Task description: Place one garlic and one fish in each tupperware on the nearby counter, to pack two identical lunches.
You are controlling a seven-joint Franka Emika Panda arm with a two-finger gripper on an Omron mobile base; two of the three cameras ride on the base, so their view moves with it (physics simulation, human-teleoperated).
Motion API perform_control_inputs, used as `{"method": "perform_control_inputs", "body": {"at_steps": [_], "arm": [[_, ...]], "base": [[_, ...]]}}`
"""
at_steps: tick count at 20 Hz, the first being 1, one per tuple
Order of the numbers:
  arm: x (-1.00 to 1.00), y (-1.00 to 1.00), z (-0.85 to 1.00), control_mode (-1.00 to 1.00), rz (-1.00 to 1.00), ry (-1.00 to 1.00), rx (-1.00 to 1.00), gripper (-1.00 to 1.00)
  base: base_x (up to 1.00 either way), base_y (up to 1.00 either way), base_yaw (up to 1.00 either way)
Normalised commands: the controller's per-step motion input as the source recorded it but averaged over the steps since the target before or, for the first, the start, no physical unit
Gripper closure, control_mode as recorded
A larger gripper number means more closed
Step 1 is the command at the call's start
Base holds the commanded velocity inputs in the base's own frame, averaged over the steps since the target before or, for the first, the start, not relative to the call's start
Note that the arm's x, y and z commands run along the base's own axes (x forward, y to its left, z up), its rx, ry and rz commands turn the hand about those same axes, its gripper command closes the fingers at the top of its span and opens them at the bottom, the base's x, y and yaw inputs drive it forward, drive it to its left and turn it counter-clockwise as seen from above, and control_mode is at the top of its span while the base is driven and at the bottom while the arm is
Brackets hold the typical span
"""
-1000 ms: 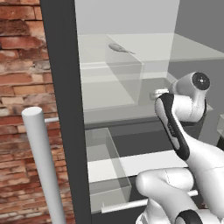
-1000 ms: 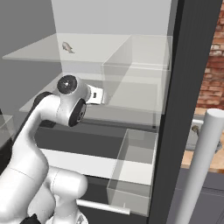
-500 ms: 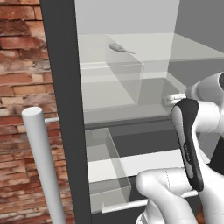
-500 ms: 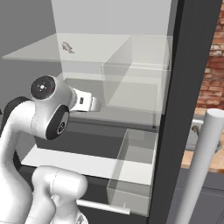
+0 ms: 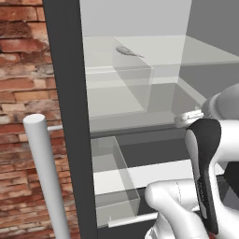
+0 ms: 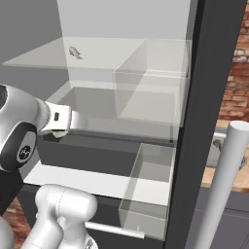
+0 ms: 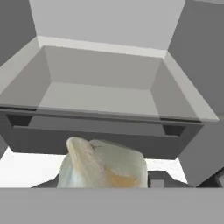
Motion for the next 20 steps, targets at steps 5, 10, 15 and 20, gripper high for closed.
{"method": "perform_control_inputs", "body": {"at_steps": [5,10,15,20], "arm": [[0.0,0.0,0.0,1.0,0.0,0.0,0.0,1.0],[0.0,0.0,0.0,1.0,0.0,0.0,0.0,1.0],[0.0,0.0,0.0,1.0,0.0,0.0,0.0,1.0],[0.0,0.0,0.0,1.0,0.0,0.0,0.0,1.0]], "base": [[-0.98,-0.17,0.03],[-1.0,-0.37,0.02],[-0.84,-0.71,0.0],[-0.26,-1.0,0.0]]}}
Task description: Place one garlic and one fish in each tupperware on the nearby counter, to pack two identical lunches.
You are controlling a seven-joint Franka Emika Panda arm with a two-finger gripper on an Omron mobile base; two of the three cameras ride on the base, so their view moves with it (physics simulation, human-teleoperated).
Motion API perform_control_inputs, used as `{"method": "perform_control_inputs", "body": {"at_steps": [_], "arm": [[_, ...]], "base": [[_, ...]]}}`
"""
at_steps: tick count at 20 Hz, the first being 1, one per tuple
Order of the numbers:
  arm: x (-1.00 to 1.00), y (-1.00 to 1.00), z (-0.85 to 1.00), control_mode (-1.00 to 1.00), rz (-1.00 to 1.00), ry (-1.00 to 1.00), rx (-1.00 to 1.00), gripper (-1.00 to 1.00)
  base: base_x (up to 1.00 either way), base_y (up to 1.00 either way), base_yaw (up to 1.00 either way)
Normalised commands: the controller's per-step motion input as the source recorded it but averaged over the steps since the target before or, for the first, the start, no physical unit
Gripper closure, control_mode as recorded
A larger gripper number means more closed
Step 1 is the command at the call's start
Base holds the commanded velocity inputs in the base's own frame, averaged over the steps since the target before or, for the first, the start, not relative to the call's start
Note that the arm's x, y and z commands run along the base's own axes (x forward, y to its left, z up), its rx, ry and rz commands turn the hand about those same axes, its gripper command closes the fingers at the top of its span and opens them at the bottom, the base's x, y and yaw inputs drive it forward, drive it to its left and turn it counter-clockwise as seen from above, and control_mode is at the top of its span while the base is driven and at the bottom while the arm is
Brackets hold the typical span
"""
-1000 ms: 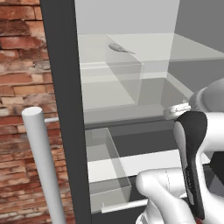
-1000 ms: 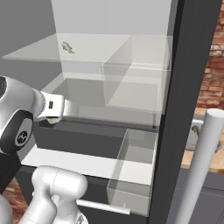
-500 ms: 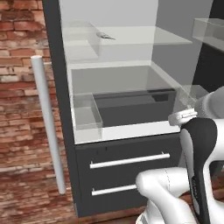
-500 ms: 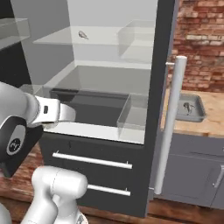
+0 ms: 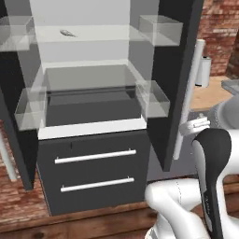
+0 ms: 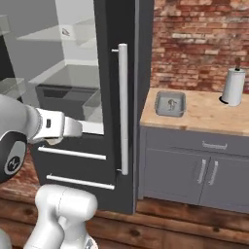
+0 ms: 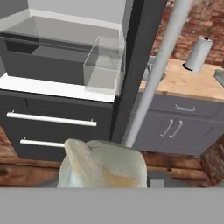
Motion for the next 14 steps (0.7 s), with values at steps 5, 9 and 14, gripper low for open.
{"method": "perform_control_inputs", "body": {"at_steps": [5,9,14], "arm": [[0.0,0.0,0.0,1.0,0.0,0.0,0.0,1.0],[0.0,0.0,0.0,1.0,0.0,0.0,0.0,1.0],[0.0,0.0,0.0,1.0,0.0,0.0,0.0,1.0]], "base": [[0.0,-1.0,0.0],[0.0,-1.0,0.0],[0.0,-1.0,0.0]]}}
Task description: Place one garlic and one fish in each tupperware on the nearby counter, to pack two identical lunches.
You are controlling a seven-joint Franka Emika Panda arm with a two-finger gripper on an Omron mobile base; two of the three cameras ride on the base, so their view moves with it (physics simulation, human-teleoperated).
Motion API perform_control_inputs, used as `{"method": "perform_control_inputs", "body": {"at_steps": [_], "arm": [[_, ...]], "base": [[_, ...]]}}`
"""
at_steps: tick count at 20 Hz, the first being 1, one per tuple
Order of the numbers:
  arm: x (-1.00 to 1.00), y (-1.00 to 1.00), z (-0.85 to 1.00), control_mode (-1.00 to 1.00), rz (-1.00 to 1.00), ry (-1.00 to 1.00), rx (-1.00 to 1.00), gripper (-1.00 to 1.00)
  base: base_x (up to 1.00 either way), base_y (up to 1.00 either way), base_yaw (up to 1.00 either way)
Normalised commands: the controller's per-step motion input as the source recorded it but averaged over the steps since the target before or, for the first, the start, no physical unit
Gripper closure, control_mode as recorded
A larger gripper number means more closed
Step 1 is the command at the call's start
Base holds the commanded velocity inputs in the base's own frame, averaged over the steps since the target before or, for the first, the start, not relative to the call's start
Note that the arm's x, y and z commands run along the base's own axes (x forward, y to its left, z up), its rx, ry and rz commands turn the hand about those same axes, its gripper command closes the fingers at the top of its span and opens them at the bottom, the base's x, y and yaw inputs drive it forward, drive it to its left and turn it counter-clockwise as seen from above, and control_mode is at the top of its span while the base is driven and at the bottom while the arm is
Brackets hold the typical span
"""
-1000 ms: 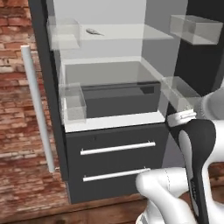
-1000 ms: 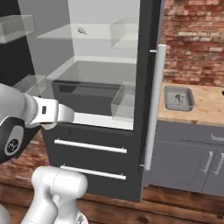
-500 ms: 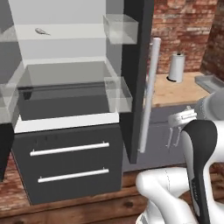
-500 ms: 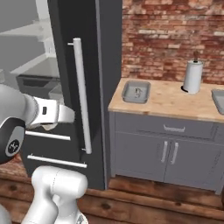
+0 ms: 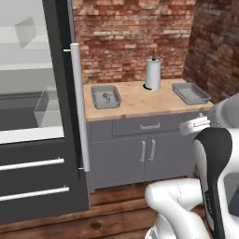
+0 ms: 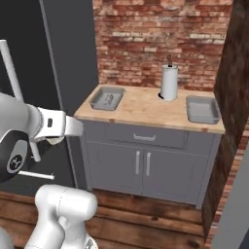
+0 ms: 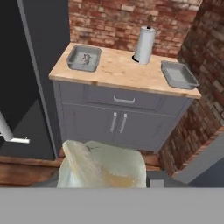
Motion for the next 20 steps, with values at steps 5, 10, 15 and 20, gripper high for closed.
{"method": "perform_control_inputs", "body": {"at_steps": [5,10,15,20], "arm": [[0.0,0.0,0.0,1.0,0.0,0.0,0.0,1.0],[0.0,0.0,0.0,1.0,0.0,0.0,0.0,1.0],[0.0,0.0,0.0,1.0,0.0,0.0,0.0,1.0],[0.0,0.0,0.0,1.0,0.0,0.0,0.0,1.0]], "base": [[0.02,-0.92,0.0],[0.41,-0.35,0.0],[0.96,0.06,0.0],[1.0,0.0,0.0]]}}
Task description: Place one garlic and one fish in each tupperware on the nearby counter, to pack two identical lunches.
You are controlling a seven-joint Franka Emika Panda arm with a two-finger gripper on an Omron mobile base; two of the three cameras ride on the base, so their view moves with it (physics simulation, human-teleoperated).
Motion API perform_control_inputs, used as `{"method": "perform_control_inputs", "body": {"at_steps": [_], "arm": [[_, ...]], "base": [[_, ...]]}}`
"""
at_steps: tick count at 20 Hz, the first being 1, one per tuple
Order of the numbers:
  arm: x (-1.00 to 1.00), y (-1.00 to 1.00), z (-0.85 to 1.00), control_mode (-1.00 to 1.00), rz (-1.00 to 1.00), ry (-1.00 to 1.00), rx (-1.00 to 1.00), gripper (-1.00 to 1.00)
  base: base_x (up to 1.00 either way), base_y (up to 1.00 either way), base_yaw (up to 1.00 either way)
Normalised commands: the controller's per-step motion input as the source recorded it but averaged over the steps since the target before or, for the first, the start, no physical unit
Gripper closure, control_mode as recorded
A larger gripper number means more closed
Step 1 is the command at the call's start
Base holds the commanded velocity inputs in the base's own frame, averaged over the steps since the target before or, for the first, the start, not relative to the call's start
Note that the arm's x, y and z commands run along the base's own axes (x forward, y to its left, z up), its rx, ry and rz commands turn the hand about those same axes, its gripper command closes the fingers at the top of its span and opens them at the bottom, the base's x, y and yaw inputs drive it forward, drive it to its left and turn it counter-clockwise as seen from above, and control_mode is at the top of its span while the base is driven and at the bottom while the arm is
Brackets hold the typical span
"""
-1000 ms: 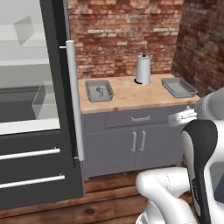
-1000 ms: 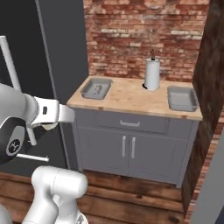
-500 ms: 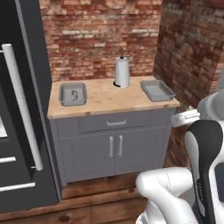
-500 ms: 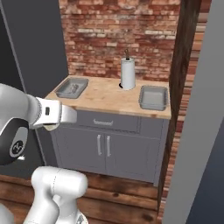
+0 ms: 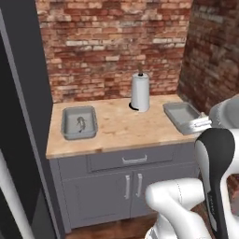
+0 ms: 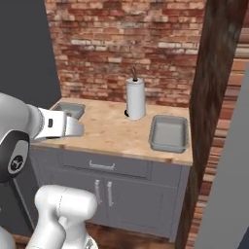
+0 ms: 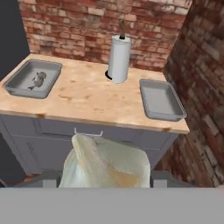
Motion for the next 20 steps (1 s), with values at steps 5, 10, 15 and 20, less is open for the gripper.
{"method": "perform_control_inputs", "body": {"at_steps": [5,10,15,20], "arm": [[0.0,0.0,0.0,1.0,0.0,0.0,0.0,1.0],[0.0,0.0,0.0,1.0,0.0,0.0,0.0,1.0],[0.0,0.0,0.0,1.0,0.0,0.0,0.0,1.0],[0.15,-0.64,0.0,-1.0,-0.14,0.0,0.0,1.0]], "base": [[1.0,-0.01,-0.01],[0.56,-0.17,-0.06],[0.11,-0.3,-0.09],[0.0,0.0,0.0]]}}
